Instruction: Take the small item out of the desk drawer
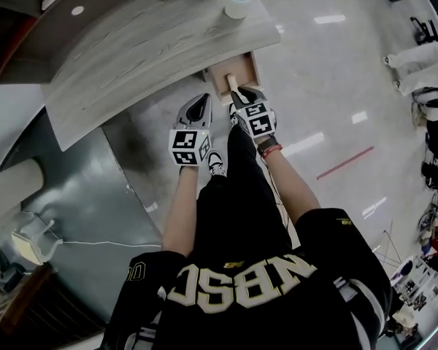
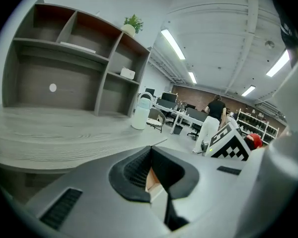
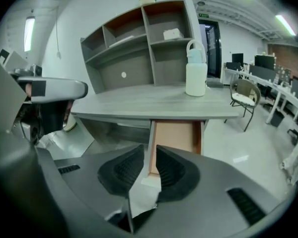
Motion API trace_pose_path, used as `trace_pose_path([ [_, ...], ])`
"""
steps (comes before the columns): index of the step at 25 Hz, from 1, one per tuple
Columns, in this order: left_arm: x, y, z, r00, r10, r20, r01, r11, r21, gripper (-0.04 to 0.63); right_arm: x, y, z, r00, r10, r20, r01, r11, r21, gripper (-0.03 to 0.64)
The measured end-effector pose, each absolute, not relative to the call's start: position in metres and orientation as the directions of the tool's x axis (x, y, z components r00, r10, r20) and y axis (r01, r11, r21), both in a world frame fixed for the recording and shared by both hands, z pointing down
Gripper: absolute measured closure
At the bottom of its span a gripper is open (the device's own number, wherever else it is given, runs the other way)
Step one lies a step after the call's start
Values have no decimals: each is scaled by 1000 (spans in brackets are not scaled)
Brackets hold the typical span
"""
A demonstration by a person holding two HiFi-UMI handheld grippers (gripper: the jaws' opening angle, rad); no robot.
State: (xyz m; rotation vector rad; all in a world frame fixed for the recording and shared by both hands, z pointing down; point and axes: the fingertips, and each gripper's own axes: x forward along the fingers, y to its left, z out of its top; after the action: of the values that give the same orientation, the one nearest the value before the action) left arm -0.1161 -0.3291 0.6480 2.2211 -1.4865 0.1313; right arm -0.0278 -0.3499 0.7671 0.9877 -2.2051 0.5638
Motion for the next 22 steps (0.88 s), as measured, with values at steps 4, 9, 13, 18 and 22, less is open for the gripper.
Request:
trace_pose_path([
  [4, -113, -339, 668, 407, -840, 359, -898, -294, 328, 580, -23, -360, 801, -487, -438, 756, -769, 625, -133, 531],
  [9, -113, -351, 691, 406, -826, 391, -898, -281, 338, 580, -21, -374, 840, -469, -385, 795, -765, 626, -148, 517],
  [13, -114, -356, 711, 398, -817, 417, -901, -262, 347, 580, -19, -383, 870, -452, -341, 824, -766, 621, -163, 492],
  [18, -112, -361, 728, 396, -803, 446, -902, -249, 353, 580, -18, -397, 901, -433, -291, 853, -763, 622, -175, 476],
  [22, -110, -368, 740, 400, -796, 454, -898, -242, 367, 580, -16, -409, 922, -393, -257, 883, -767, 621, -161, 471],
])
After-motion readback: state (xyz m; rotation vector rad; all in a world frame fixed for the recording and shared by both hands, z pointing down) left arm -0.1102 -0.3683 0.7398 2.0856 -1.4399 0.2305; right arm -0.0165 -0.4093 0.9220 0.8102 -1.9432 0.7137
